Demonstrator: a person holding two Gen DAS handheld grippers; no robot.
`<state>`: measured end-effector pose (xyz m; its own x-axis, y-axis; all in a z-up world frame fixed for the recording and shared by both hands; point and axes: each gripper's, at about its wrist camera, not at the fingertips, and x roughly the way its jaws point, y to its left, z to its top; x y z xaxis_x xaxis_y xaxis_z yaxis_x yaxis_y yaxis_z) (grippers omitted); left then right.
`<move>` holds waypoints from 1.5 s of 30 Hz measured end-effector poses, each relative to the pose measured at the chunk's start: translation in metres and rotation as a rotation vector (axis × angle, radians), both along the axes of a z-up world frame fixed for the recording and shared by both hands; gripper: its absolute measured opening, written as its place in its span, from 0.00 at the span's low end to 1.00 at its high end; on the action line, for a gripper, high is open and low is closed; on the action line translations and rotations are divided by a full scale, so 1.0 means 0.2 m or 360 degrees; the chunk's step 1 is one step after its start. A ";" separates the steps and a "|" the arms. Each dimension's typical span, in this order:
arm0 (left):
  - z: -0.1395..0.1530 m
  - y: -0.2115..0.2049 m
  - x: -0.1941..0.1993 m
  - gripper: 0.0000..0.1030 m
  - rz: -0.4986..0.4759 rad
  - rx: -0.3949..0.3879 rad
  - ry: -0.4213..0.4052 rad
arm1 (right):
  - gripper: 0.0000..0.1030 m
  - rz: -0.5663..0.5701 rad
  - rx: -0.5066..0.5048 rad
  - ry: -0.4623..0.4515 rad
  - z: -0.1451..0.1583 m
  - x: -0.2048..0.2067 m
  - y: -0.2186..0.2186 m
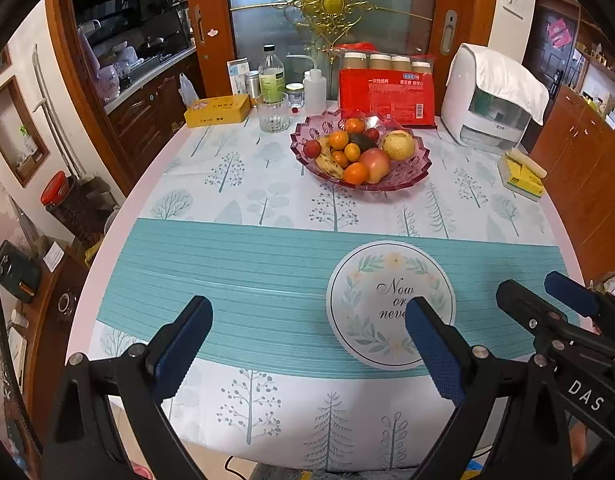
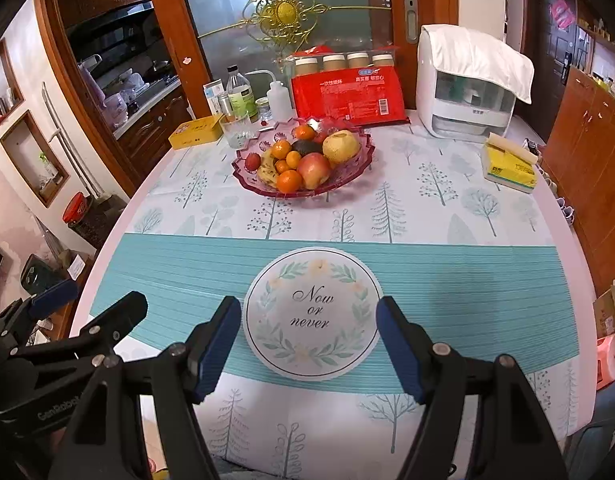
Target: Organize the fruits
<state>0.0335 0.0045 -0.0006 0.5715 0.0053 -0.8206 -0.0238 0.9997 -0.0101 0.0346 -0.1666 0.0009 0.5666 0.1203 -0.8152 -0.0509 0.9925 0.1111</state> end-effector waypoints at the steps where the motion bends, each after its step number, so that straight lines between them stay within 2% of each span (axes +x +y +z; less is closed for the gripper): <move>1: 0.00 0.00 0.00 0.94 0.0001 0.0000 0.0005 | 0.69 0.0000 0.0003 0.0002 0.00 0.00 0.00; 45: -0.06 -0.03 -0.03 0.94 -0.0003 0.0059 0.0037 | 0.69 0.0003 0.0025 0.0024 -0.04 -0.01 -0.02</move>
